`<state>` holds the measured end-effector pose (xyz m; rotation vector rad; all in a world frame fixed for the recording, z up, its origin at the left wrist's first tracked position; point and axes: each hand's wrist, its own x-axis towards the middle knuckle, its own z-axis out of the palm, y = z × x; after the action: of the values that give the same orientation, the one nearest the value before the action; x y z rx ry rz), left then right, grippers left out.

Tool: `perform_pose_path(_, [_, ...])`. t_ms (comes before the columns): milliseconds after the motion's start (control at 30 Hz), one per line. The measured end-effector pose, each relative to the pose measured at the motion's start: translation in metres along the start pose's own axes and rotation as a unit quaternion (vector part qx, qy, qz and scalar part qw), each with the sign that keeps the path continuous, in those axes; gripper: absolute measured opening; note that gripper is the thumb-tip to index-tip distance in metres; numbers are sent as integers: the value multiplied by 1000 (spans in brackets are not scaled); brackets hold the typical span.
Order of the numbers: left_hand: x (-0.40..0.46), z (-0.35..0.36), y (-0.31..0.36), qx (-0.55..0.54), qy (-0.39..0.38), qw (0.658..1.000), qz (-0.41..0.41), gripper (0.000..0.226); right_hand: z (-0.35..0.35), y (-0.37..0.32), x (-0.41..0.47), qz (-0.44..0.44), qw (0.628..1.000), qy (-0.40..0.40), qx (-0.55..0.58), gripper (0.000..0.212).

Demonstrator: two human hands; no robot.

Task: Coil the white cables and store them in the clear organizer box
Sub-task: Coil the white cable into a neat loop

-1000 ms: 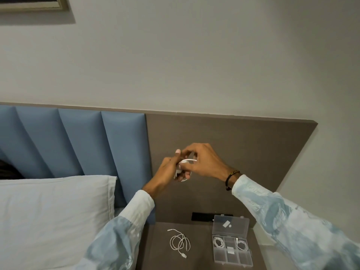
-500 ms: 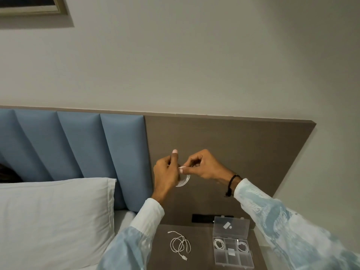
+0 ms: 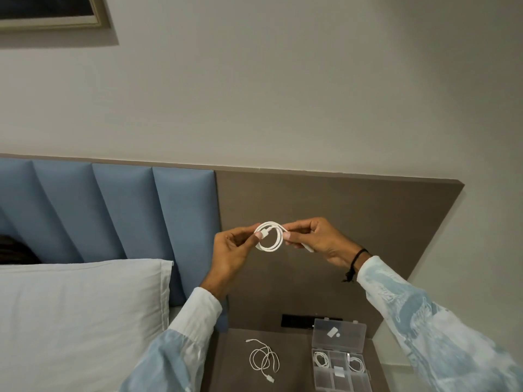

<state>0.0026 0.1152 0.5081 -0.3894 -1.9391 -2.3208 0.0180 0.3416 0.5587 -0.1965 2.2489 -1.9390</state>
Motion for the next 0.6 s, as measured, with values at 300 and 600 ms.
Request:
perform_pose_path(300, [-5, 3, 13, -130, -4, 987, -90, 17, 1, 1, 3, -61, 955, 138, -257, 12])
perform_pose_path(600, [-10, 22, 6, -128, 5, 988, -84, 14, 37, 5, 3, 128, 948, 163, 241, 13])
